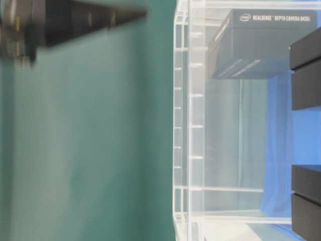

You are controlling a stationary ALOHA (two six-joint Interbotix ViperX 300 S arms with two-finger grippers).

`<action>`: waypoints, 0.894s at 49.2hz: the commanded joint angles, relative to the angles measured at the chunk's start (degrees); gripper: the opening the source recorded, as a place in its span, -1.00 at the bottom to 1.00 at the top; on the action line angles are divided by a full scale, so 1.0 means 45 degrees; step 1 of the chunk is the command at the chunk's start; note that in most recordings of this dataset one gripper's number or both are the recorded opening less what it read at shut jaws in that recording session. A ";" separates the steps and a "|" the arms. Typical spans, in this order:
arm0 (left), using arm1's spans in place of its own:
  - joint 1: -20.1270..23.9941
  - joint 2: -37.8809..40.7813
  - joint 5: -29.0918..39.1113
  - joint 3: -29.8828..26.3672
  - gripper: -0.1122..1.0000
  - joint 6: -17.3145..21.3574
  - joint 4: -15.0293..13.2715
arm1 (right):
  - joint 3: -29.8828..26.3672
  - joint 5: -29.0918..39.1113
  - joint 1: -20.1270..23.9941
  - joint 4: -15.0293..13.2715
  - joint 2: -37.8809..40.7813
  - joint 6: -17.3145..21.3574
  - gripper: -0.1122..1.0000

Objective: Take the box out of the case with the right arm.
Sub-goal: 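Withdraw the right gripper right and move it over the last box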

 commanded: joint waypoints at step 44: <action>-0.0059 0.0391 -0.0059 0.0039 -0.76 0.0020 0.0059 | 0.4766 -0.0742 -0.1211 -0.0586 -0.5078 -0.0586 0.76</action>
